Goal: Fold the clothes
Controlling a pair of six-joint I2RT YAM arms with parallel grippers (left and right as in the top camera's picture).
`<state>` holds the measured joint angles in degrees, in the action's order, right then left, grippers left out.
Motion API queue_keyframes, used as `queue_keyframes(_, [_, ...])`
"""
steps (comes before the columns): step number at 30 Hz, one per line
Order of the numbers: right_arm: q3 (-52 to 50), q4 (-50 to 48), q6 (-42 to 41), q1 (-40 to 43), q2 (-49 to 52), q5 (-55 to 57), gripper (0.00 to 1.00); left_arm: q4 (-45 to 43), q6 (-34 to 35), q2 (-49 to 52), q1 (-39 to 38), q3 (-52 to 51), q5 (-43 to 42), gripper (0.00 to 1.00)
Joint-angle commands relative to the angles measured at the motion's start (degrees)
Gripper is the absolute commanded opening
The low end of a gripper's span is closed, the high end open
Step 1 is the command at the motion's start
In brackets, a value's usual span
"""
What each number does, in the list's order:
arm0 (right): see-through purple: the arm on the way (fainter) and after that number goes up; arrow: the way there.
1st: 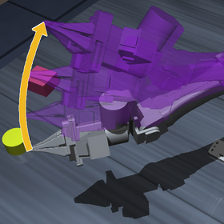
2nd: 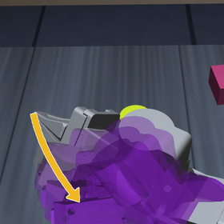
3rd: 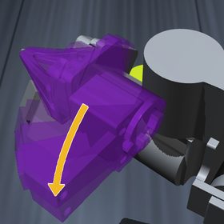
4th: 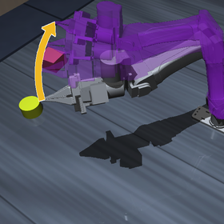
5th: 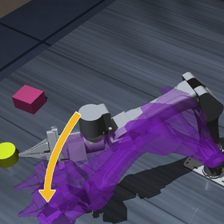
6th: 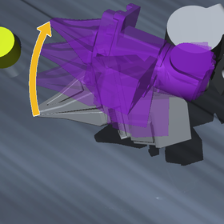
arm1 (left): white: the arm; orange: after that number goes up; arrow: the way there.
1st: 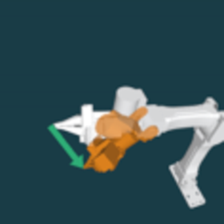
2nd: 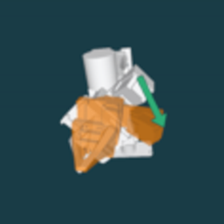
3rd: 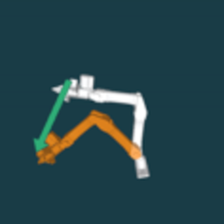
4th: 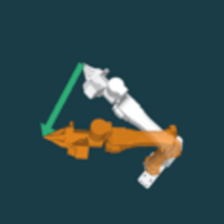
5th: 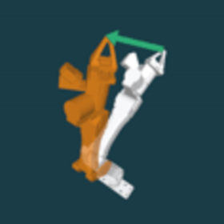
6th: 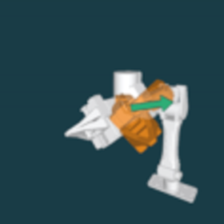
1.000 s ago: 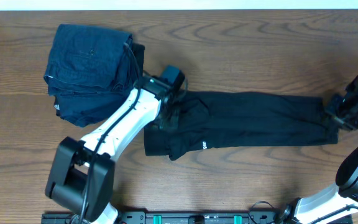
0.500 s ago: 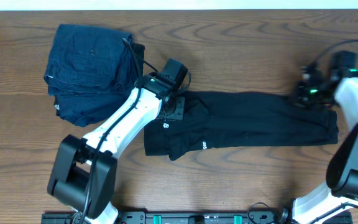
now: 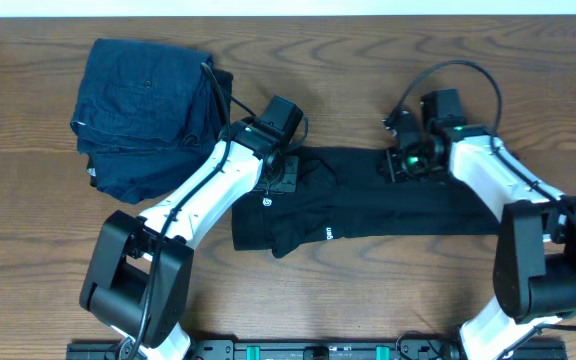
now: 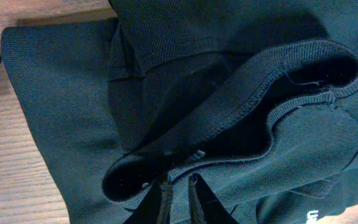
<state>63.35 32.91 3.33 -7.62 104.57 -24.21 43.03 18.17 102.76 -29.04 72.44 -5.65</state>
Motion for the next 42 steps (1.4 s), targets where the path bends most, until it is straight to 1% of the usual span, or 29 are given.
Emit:
queue_keyframes(1, [-0.28,0.20,-2.84,-2.54,-0.28,3.48,0.01,-0.02,-0.07,0.57,-0.17,-0.28,0.11,0.13])
queue_keyframes(10, [-0.63,2.71,-4.17,-5.44,-0.28,3.41,0.01,0.09,-0.07,0.57,-0.17,-0.28,0.11,0.13])
queue_keyframes(17, [-3.21,0.50,-4.87,-5.79,-0.28,3.41,0.01,0.09,-0.04,0.57,-0.17,-0.28,0.11,0.13])
queue_keyframes(22, [-3.45,1.22,-6.05,-5.79,-0.33,1.81,0.01,0.13,-0.04,0.57,-0.17,-0.28,0.11,0.13])
queue_keyframes(25, [-3.15,2.56,-6.05,-5.42,-0.44,-2.23,0.01,0.15,-0.07,0.57,-0.17,-0.28,0.11,0.13])
queue_keyframes(28, [-1.75,6.10,-6.05,-4.68,-0.81,-4.66,0.01,0.15,-0.07,0.57,-0.17,-0.28,0.11,0.13])
queue_keyframes(36, [-0.87,13.90,-6.03,-3.85,-1.53,-3.26,0.01,0.15,-0.07,0.57,-0.17,-0.28,0.13,0.13])
queue_keyframes(39, [-0.90,13.81,-5.35,-4.13,-1.55,0.52,0.01,0.13,-0.07,0.57,-0.17,-0.28,0.13,0.13])
queue_keyframes(42, [-0.46,11.52,-4.52,-3.52,-1.62,-0.70,0.01,0.13,-0.07,0.57,-0.17,-0.28,0.13,0.13])
